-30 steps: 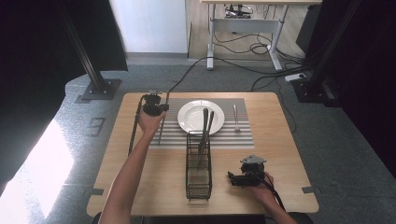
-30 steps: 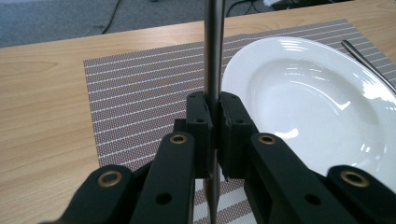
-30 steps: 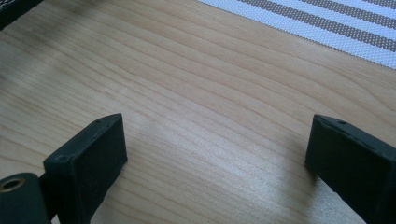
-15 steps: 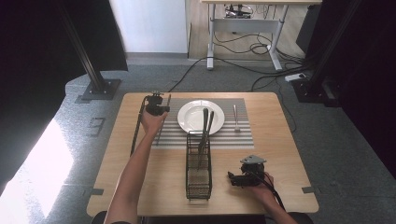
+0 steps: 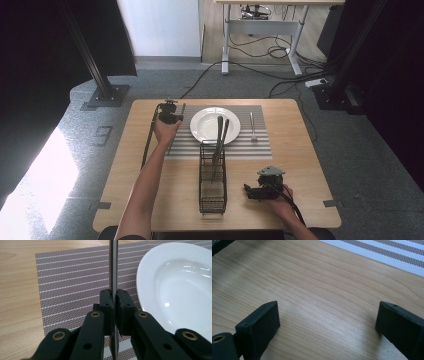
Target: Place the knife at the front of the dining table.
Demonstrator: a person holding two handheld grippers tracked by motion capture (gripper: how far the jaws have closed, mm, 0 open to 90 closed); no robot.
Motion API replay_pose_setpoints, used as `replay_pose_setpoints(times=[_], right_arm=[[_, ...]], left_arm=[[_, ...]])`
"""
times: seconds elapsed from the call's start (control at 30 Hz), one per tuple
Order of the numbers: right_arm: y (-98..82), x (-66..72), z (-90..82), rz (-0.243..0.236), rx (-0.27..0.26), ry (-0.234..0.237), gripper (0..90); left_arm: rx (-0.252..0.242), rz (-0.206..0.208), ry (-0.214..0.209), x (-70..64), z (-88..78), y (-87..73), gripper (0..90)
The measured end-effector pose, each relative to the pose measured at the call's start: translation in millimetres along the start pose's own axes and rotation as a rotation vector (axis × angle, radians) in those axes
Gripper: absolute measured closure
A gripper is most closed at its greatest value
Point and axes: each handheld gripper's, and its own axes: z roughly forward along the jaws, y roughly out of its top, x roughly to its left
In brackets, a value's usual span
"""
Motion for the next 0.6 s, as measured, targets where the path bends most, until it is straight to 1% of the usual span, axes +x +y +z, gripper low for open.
replay_pose_setpoints(times=[0.1,0.33,0.6], right_arm=[[0.0,0.0,0.0,0.000,0.000,0.000,5.3],[0.0,0.0,0.0,-0.001,0.000,0.001,5.4],[0.0,-0.1,0.0,-0.001,0.000,0.001,5.4]], left_arm=[[0.004,-0.003,-0.001,-0.9,2.5,-0.8,83.7],[0.020,0.005,0.004,-2.3,9.1,-3.1,83.7],[0.030,-0.012,0.014,1.3,16.9,-4.6,83.6]])
